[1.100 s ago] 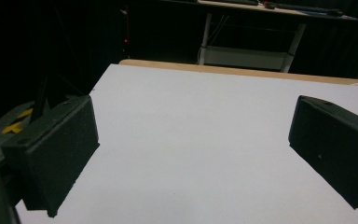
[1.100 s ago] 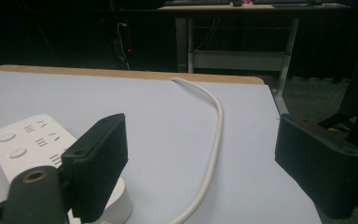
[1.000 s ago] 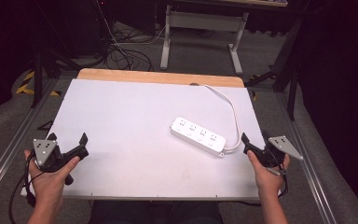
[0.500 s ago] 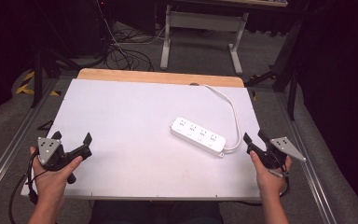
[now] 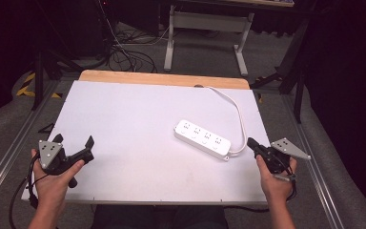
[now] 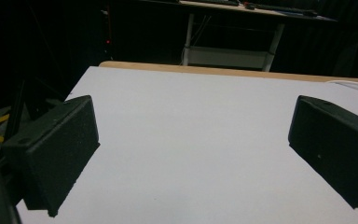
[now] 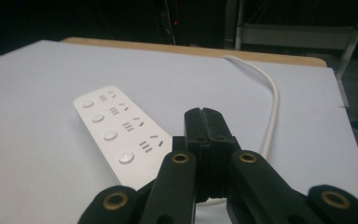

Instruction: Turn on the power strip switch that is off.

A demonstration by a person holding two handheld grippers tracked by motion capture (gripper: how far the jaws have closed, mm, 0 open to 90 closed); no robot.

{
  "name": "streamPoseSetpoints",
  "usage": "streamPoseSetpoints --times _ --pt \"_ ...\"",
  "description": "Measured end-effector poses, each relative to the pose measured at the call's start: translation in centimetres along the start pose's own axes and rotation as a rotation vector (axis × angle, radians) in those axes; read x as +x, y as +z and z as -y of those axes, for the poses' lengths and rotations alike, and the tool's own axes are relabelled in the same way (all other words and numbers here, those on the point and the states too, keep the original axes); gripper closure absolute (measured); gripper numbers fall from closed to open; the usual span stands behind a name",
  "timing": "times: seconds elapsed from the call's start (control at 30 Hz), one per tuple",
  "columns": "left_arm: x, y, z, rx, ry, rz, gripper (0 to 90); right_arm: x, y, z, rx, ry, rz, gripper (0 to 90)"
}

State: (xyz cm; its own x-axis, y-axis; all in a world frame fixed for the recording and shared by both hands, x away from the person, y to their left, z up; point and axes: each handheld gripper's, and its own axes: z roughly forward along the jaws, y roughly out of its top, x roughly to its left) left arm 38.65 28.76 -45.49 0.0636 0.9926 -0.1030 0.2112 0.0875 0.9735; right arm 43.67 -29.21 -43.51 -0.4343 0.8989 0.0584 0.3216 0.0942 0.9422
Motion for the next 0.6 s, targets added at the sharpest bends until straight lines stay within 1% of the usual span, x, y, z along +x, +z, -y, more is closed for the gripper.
streamPoseSetpoints --times 0.1,0.13,0.17,0.23,0.27,0.3,0.33,0.43,0.5,0.6 --pt "0.0 0.0 0.0 0.006 0.005 0.001 2.2 -0.2 -0.2 -0.6 0.037 -0.002 0.003 90.0" --pt "0.0 0.1 0.0 0.006 0.005 0.002 2.2 -0.2 -0.2 -0.6 0.037 -0.002 0.003 90.0" --pt "-0.1 0.1 0.0 0.004 0.005 0.004 2.3 -0.2 -0.2 -0.7 0.042 0.007 -0.006 90.0" --pt "-0.1 0.1 0.0 0.004 0.011 0.007 2.2 -0.3 -0.1 -1.0 0.055 0.01 -0.023 90.0" --pt "-0.1 0.1 0.0 0.004 0.019 0.006 2.3 -0.2 -0.1 -1.2 0.062 0.013 -0.031 90.0" --pt "-0.1 0.1 0.0 0.004 0.022 0.007 2.3 -0.2 0.1 -1.5 0.07 0.02 -0.049 90.0" --pt "-0.1 0.1 0.1 0.006 0.025 0.006 2.3 -0.2 0.1 -1.5 0.07 0.02 -0.049 90.0" --pt "-0.1 0.0 0.1 0.01 0.029 0.006 2.3 0.1 0.8 -2.4 0.083 0.004 -0.072 90.0" --pt "-0.1 0.0 0.1 0.011 0.03 0.008 2.3 0.3 1.3 -2.9 0.088 0.007 -0.088 90.0" --pt "-0.3 0.0 0.2 0.009 0.03 0.013 2.4 0.7 2.0 -3.5 0.098 0.008 -0.099 90.0"
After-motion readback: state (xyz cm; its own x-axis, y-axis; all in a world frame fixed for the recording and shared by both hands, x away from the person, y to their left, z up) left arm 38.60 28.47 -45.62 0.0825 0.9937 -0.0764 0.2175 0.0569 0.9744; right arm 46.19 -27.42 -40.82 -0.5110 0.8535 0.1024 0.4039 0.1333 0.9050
